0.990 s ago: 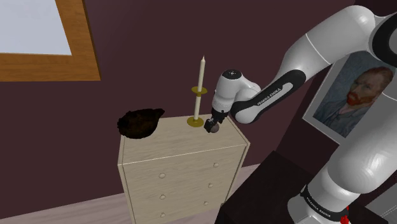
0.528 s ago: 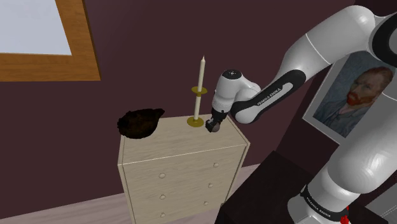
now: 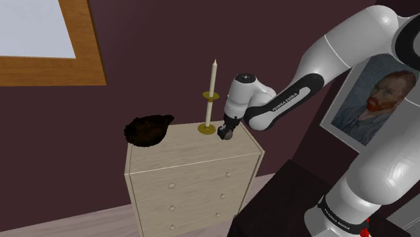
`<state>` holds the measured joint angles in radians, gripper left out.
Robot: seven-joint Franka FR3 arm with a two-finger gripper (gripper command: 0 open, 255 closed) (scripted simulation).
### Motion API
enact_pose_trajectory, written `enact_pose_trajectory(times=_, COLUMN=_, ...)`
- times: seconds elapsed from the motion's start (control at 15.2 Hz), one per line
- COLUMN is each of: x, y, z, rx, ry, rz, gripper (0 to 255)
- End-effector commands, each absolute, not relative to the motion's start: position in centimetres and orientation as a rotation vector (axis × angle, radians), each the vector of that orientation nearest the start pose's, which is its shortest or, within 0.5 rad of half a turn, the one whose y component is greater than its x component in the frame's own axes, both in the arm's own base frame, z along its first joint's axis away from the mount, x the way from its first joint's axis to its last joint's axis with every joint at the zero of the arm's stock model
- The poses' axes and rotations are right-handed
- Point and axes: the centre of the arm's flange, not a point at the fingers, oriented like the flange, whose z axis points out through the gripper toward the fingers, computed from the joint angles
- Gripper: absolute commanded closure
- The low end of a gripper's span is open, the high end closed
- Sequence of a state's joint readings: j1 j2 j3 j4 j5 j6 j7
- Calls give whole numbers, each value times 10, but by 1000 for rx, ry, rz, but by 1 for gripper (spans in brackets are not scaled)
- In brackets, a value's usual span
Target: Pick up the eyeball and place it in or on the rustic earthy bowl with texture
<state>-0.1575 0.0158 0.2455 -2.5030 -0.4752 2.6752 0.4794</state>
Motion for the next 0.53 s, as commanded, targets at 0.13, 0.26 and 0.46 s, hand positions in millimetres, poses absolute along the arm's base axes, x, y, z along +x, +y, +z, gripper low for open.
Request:
enact_pose_trajectory(times=0.13, x=477, y=56, z=309, rx=-3310, ry=-29, rz=-359, gripper=255)
enact_pose_trajectory(times=0.26, x=477, y=56, z=320, rx=-3310, ry=-29, rz=-359, gripper=255)
enact_pose_trajectory(times=0.46, x=477, y=56, z=336, rx=-3310, ry=-29, rz=-359, gripper=255)
